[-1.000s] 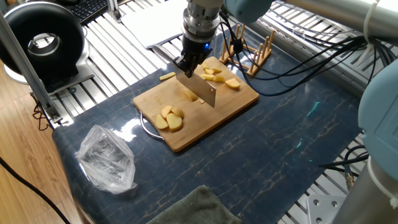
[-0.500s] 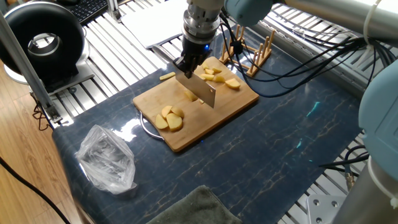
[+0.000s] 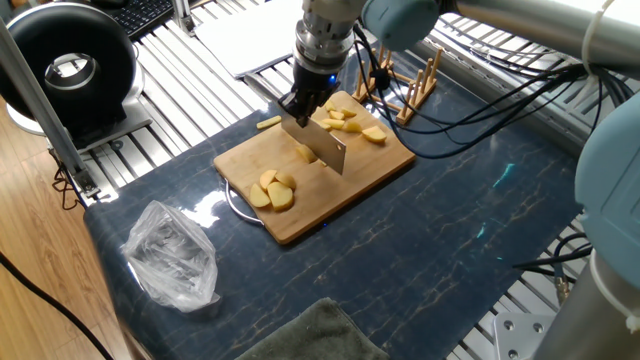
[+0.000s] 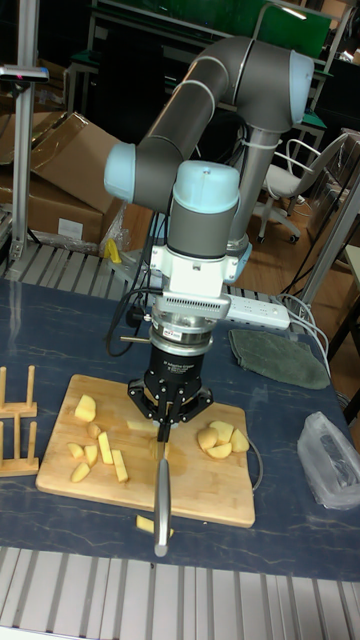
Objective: Chop the potatoes
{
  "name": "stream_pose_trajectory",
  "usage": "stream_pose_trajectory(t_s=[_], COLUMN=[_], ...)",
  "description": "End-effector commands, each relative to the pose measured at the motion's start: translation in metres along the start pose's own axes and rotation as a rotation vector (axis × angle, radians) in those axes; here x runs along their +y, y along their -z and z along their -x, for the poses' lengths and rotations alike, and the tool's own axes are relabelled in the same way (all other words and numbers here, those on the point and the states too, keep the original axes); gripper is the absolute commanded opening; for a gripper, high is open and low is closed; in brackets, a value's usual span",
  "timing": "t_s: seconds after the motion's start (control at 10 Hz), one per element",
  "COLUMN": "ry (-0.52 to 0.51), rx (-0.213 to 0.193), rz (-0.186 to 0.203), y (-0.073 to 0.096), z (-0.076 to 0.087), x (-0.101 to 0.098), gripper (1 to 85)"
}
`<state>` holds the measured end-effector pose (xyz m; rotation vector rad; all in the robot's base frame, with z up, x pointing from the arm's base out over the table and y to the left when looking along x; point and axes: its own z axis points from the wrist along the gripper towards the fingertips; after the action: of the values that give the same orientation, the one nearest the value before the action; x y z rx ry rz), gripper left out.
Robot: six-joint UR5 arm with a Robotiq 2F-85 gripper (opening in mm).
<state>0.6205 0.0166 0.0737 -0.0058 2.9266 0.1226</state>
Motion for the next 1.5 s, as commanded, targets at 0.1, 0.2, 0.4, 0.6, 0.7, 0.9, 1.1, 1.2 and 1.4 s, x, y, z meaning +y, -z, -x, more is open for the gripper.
stream_pose_trajectory(t_s=[0.1,0.2,0.4,0.6,0.7,0.9,1.1,1.2,1.4], ry=[-0.003,-0.003,-0.003,-0.001,-0.001,0.002,0.003,-0.009,-0.014], rx=[-0.018,-0.021,-0.022,-0.028,-0.028,0.001,0.001,0.007,0.019], rz=[0.000,-0.003,-0.003,-0.001,0.000,0.008,0.009,0.021,0.016], y=[-0.001,-0.002,-0.002,-0.001,-0.001,0.009,0.013,0.014,0.015], z=[0.005,0.005,0.006,0.007,0.007,0.001,0.002,0.000,-0.001], x=[0.000,0.000,0.000,-0.001,-0.001,-0.002,-0.001,0.003,0.004], gripper=[1.0,1.0,1.0,1.0,1.0,1.0,1.0,1.0,1.0])
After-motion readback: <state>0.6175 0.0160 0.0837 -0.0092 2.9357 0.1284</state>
